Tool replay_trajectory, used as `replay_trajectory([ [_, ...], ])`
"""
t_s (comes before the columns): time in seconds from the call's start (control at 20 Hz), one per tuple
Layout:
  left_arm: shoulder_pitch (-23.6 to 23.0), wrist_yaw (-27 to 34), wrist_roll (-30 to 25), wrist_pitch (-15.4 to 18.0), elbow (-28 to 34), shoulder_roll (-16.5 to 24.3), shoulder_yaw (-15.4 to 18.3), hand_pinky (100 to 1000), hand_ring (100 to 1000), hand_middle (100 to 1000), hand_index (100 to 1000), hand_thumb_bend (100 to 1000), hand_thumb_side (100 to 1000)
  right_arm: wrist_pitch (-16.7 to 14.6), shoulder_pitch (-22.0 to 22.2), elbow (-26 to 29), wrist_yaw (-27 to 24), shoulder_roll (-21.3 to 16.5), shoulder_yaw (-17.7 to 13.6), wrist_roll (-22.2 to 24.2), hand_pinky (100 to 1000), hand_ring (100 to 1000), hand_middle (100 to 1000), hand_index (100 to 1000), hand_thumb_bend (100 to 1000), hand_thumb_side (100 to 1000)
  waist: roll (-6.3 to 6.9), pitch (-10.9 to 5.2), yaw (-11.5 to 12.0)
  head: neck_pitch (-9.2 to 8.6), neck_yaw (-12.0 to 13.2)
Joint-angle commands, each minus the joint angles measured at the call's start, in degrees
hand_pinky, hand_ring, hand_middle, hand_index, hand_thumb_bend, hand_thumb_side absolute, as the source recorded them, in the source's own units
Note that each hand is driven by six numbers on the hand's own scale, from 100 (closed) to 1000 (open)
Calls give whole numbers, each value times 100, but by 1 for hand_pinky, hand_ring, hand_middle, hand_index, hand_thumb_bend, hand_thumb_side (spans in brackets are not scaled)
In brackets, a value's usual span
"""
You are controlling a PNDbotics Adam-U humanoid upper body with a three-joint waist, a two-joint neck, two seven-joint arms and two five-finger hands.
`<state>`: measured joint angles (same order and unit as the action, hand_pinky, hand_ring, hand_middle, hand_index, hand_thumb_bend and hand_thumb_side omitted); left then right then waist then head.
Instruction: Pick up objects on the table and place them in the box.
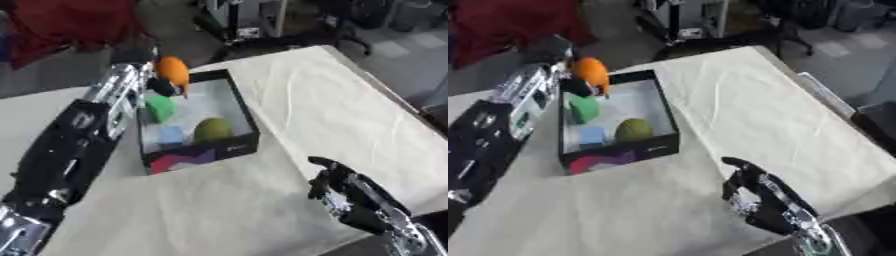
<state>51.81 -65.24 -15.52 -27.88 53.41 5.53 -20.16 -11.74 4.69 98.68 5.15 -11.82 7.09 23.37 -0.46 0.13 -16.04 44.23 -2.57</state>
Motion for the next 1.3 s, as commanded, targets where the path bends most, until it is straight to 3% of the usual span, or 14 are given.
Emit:
replay_trajectory([
  [0.05, 27, -29, 212, -4, -368, -151, 56, 627, 534, 545, 674, 663, 319, -5, -66, 78, -63, -36, -2, 27, 836, 556, 483, 925, 100, 470, -101, -101, -6, -11, -3],
  [0.1, 1, -43, 254, -4, -454, -166, 78, 644, 555, 565, 694, 707, 333, -4, -67, 78, -64, -37, -2, 29, 836, 556, 483, 925, 100, 470, -102, -102, -4, -11, -14],
  [0.15, -13, -54, 289, -7, -502, -160, 96, 680, 626, 648, 767, 913, 393, -5, -68, 79, -66, -37, -4, 30, 835, 555, 483, 925, 100, 470, -103, -103, -1, -11, -25],
  [0.2, -16, -58, 310, -14, -510, -127, 111, 696, 654, 677, 793, 978, 409, -4, -67, 79, -68, -38, -9, 27, 835, 555, 483, 925, 100, 470, -103, -106, 4, -11, -36],
  [0.25, -2, -53, 337, -28, -463, -73, 128, 748, 734, 748, 854, 1000, 518, -2, -63, 79, -68, -40, -14, 23, 835, 555, 483, 925, 100, 470, -103, -109, 9, -11, -44],
  [0.4, 131, 216, 519, -108, 209, 301, 183, 794, 807, 822, 908, 1000, 651, 0, -49, 78, -62, -43, -27, 13, 835, 555, 483, 925, 100, 470, -95, -121, 43, -11, -77],
  [0.6, 378, 789, 796, -222, 2115, 1307, 360, 800, 831, 843, 911, 1000, 765, 8, -22, 70, -37, -51, -67, -19, 836, 555, 483, 925, 100, 470, -68, -134, 149, -11, -139],
  [0.65, 381, 853, 787, -230, 2552, 1555, 429, 801, 829, 846, 900, 906, 875, 10, -18, 68, -30, -53, -74, -27, 836, 555, 483, 925, 100, 461, -59, -135, 173, -11, -142],
  [0.7, 337, 857, 791, -206, 3035, 1873, 556, 796, 821, 830, 890, 1000, 784, 14, -9, 63, -20, -54, -84, -35, 835, 555, 483, 925, 100, 470, -43, -137, 216, -11, -148],
  [0.75, 208, 847, 791, -194, 3505, 2155, 726, 774, 792, 799, 872, 1000, 775, 16, -4, 59, -8, -55, -92, -42, 836, 555, 483, 925, 100, 470, -27, -136, 256, -11, -141],
  [0.9, -719, 921, 1156, -437, 4812, 2644, 1425, 722, 747, 756, 850, 1000, 769, 23, 4, 52, 23, -48, -132, -75, 836, 556, 483, 925, 100, 470, 15, -117, 358, -11, -29],
  [1.1, -2562, 1987, 2794, -1107, 5667, 2114, 2251, 637, 713, 716, 831, 1000, 761, 27, 11, 56, 61, -31, -189, -142, 835, 556, 483, 925, 100, 470, 28, -75, 489, -11, 189],
  [1.2, -3343, 2991, 3894, -1018, 5701, 1638, 2374, 626, 711, 712, 831, 1000, 755, 18, 13, 66, 64, -18, -197, -165, 835, 555, 483, 925, 100, 470, 4, -52, 542, -11, 296],
  [1.3, -3916, 3962, 4872, -556, 5543, 1244, 2318, 619, 707, 708, 830, 1000, 747, 11, 16, 72, 65, -3, -192, -175, 835, 556, 483, 925, 100, 470, -21, -37, 591, -11, 425],
])
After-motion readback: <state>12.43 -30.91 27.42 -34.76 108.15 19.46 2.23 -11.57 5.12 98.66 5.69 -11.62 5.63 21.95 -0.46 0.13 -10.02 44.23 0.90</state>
